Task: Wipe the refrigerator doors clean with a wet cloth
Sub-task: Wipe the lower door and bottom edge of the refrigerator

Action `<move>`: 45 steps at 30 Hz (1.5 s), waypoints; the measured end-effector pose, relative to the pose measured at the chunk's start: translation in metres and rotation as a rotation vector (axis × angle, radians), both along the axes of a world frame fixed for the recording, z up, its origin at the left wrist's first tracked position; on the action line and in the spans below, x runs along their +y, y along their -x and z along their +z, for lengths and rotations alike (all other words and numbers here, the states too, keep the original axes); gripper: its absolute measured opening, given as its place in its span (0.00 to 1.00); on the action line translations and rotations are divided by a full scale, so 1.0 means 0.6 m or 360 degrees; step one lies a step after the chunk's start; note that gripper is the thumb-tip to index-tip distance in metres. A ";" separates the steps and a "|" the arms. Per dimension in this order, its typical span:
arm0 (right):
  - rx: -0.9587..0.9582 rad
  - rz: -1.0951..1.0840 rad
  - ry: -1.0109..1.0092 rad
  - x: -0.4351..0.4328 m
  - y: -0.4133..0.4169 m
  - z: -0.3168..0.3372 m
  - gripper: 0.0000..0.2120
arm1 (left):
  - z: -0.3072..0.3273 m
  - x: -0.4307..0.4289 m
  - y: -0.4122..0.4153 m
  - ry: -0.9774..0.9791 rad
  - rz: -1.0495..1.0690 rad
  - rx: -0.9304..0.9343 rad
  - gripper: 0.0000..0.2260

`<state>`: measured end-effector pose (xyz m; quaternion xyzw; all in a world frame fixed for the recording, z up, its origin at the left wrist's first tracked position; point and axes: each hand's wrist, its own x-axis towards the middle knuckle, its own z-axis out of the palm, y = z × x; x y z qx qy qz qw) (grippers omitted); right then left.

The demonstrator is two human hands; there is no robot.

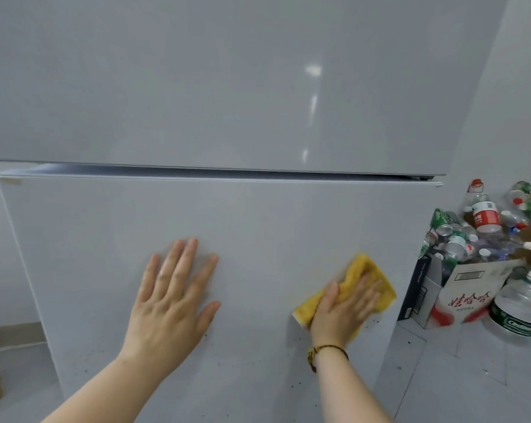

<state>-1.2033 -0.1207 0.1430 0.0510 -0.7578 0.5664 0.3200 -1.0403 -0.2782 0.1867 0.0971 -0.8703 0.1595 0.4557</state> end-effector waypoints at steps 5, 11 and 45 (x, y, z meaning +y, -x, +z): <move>0.0128 0.0006 0.0053 0.000 -0.001 0.063 0.42 | -0.014 -0.010 0.007 0.0162 0.0003 0.0028 0.26; 0.0724 -0.0092 -0.0197 0.015 0.052 0.198 0.30 | -0.018 -0.010 0.013 0.0227 0.0007 0.0128 0.26; 0.0069 0.0014 0.0253 0.022 0.035 0.097 0.31 | -0.029 -0.010 0.021 0.0133 0.0030 0.0080 0.26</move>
